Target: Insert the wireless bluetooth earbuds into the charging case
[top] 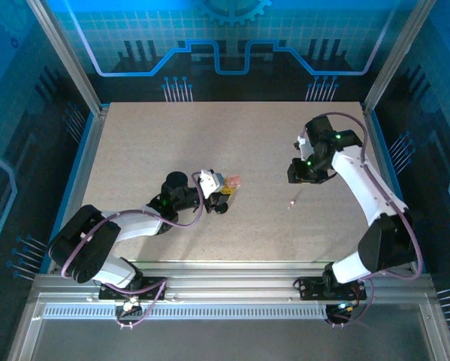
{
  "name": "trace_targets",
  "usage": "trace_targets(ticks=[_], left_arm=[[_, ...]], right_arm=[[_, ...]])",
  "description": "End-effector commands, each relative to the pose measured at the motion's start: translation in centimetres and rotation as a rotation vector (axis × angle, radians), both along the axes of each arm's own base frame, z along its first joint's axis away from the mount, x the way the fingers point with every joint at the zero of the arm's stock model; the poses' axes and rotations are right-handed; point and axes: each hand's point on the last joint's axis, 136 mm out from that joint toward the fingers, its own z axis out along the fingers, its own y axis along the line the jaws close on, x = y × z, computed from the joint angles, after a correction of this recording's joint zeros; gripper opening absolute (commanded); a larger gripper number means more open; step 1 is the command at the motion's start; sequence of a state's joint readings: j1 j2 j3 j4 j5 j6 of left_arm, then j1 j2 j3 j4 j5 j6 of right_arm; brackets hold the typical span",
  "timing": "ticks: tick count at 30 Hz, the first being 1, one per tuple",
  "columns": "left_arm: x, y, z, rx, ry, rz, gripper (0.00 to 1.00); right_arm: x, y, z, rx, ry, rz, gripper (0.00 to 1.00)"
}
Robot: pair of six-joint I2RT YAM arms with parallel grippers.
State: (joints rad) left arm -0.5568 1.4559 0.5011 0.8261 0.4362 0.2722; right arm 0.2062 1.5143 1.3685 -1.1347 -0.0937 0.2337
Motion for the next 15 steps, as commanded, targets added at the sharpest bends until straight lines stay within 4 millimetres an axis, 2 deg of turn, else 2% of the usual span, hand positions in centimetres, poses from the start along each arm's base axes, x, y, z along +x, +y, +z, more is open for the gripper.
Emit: trace_targets(ticks=[1,8,15], left_arm=[[-0.2,0.0,0.5,0.012,-0.028,0.003,0.13],[0.0,0.0,0.7,0.016,-0.026,0.009,0.13],[0.1,0.0,0.7,0.022,-0.030,0.010,0.13]], right_arm=[[-0.7,-1.7,-2.3,-0.096,0.113,0.016,0.35],[0.8,-0.2,-5.1,-0.035,0.170,0.009,0.36],[0.5,-2.2,-8.4,-0.080,0.276,-0.178,0.37]])
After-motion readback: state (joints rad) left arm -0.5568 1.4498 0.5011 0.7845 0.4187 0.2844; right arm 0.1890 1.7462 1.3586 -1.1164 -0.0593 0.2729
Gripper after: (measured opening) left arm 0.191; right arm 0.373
